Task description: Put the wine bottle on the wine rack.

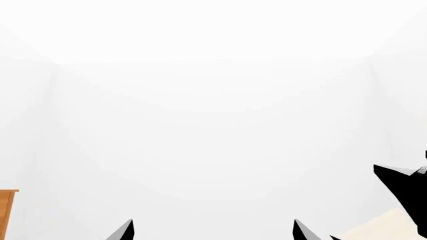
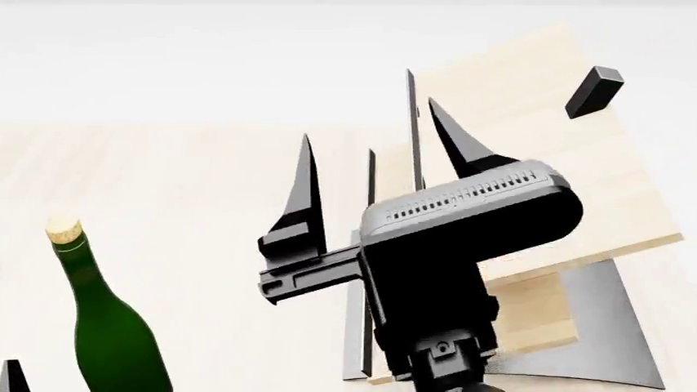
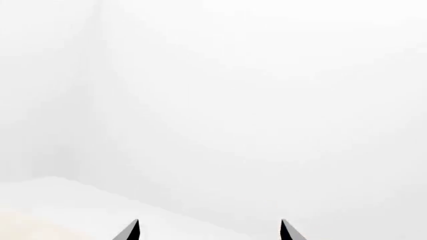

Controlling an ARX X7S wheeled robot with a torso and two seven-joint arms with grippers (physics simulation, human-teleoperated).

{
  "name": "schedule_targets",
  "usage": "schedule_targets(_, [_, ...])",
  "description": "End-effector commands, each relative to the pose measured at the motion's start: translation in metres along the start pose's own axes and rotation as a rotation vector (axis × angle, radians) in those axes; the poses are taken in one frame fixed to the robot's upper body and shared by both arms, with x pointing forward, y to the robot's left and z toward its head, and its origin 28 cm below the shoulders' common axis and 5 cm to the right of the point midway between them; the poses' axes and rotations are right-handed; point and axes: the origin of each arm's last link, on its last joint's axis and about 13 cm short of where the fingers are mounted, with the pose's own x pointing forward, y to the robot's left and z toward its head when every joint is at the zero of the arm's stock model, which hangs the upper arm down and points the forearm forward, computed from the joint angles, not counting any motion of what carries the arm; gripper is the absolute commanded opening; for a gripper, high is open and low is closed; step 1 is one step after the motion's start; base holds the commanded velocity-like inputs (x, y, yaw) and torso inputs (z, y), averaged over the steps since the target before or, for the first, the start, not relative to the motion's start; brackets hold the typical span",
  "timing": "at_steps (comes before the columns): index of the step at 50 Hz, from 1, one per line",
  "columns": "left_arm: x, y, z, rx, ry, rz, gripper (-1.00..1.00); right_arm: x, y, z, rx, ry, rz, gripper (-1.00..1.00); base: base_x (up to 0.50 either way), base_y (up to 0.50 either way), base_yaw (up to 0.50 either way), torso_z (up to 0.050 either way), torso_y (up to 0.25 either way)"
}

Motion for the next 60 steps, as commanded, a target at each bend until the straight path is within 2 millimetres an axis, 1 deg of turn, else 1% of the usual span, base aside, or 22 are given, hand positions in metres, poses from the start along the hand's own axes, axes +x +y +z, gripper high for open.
schedule_targets(1, [0.000,0.000,0.000,0.001,0.002,0.000,1.00,0.018,-0.010,0.003,0.036,0.073,0.197,1.00,0.00,0.00,0.00,0.000,0.000])
schedule_targets(7, [0.000,-0.001,0.000,0.001,0.002,-0.001,1.00,0.020,-0.013,0.005,0.054,0.114,0.315,1.00,0.00,0.00,0.00,0.000,0.000])
schedule_targets(15, [0.000,0.000,0.000,0.001,0.003,-0.001,1.00,0.026,-0.015,0.014,0.214,0.266,0.453,1.00,0.00,0.00,0.00,0.000,0.000])
schedule_targets(16, [-0.001,0.000,0.000,0.001,0.002,0.000,1.00,0.026,-0.015,0.017,0.218,0.273,0.499,1.00,0.00,0.00,0.00,0.000,0.000])
schedule_targets(20, [-0.001,-0.001,-0.001,0.001,0.003,-0.001,1.00,0.026,-0.015,0.020,0.262,0.310,0.585,1.00,0.00,0.00,0.00,0.000,0.000])
schedule_targets(22, [-0.001,-0.001,0.000,0.002,0.002,-0.002,1.00,0.027,-0.015,0.021,0.318,0.334,0.635,1.00,0.00,0.00,0.00,0.000,0.000])
schedule_targets(27, [-0.001,-0.001,0.000,0.002,0.003,-0.002,1.00,0.029,-0.013,0.022,0.350,0.349,0.691,1.00,0.00,0.00,0.00,0.000,0.000])
schedule_targets(28, [0.000,-0.001,0.000,0.002,0.003,-0.002,1.00,0.028,-0.012,0.023,0.372,0.362,0.725,1.00,0.00,0.00,0.00,0.000,0.000])
schedule_targets(33, [0.000,-0.001,0.000,0.001,0.002,-0.001,1.00,0.030,-0.008,0.024,0.386,0.376,0.752,1.00,0.00,0.00,0.00,0.000,0.000])
schedule_targets(34, [0.000,-0.001,0.000,0.002,0.002,-0.002,1.00,0.030,-0.006,0.024,0.409,0.388,0.780,1.00,0.00,0.00,0.00,0.000,0.000])
schedule_targets(37, [0.000,-0.001,0.000,0.001,0.001,-0.001,1.00,0.031,-0.001,0.019,0.404,0.409,0.797,1.00,0.00,0.00,0.00,0.000,0.000])
schedule_targets(42, [0.000,-0.001,0.000,0.001,0.001,-0.002,1.00,0.035,0.002,0.016,0.448,0.442,0.825,1.00,0.00,0.00,0.00,0.000,0.000])
schedule_targets(49, [0.000,0.000,0.001,0.001,-0.001,-0.001,1.00,0.042,0.006,0.013,0.479,0.488,0.816,1.00,0.00,0.00,0.00,0.000,0.000])
schedule_targets(60, [0.000,0.001,0.001,-0.001,-0.003,0.003,1.00,0.059,0.013,0.003,0.487,0.538,0.822,1.00,0.00,0.00,0.00,0.000,0.000])
